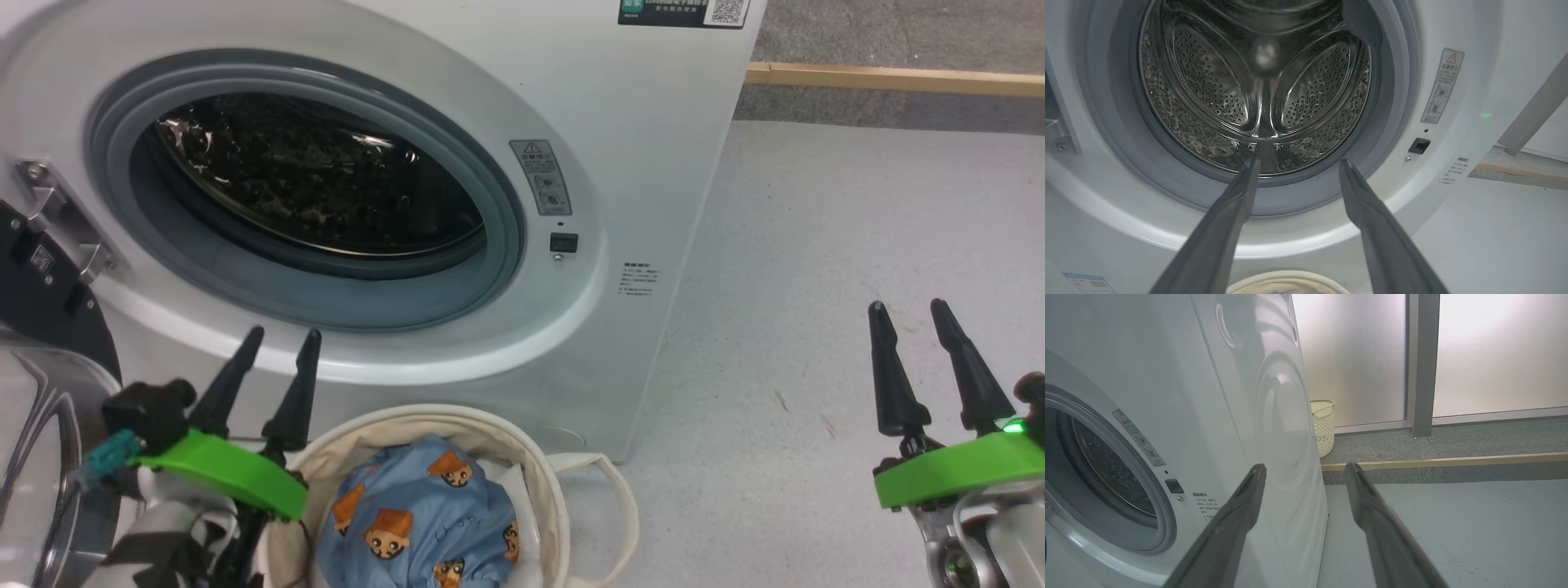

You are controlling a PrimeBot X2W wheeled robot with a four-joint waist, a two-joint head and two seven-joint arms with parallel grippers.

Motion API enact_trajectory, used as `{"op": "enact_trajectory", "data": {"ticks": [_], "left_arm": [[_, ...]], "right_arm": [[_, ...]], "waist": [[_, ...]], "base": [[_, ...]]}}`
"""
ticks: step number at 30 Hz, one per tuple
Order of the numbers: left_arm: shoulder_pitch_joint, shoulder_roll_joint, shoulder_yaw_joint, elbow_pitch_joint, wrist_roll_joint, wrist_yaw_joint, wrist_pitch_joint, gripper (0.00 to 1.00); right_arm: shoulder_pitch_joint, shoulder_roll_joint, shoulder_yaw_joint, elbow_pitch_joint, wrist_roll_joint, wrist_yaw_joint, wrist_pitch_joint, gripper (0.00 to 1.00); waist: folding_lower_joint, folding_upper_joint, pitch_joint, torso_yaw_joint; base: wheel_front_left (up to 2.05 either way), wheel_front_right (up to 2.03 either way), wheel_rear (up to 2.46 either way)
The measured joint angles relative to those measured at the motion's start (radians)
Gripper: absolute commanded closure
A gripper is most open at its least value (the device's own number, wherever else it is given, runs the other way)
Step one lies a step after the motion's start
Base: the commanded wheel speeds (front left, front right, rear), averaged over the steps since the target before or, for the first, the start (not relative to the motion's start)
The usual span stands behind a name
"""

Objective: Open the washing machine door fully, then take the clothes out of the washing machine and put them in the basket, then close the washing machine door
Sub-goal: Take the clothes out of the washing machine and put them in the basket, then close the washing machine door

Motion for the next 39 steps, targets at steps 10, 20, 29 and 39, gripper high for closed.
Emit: {"op": "enact_trajectory", "data": {"ticks": [10, 20, 29, 39], "left_arm": [[0.003, 0.029, 0.038, -0.127, 0.021, 0.049, 0.000, 0.00], [0.026, 0.031, 0.055, -0.132, 0.048, 0.057, 0.000, 0.00], [0.030, 0.023, 0.069, -0.125, 0.057, 0.046, 0.000, 0.00], [0.031, 0.014, 0.078, -0.107, 0.057, 0.038, 0.000, 0.00]], "right_arm": [[0.000, -0.005, -0.002, 0.016, 0.000, 0.000, 0.000, 0.00], [0.000, -0.007, 0.001, 0.038, 0.008, 0.000, 0.000, 0.00], [0.002, -0.007, 0.000, 0.047, 0.007, 0.000, 0.000, 0.00], [0.006, -0.007, 0.000, 0.047, 0.007, 0.000, 0.000, 0.00]], "waist": [[0.0000, 0.0000, -0.013, 0.001], [0.0000, 0.0000, -0.027, -0.001], [0.0000, 0.0000, -0.034, -0.002], [0.0000, 0.0000, -0.041, 0.000]], "base": [[0.00, 0.00, 0.00], [0.00, 0.00, 0.00], [0.00, 0.00, 0.00], [-0.13, 0.18, -0.04]]}}
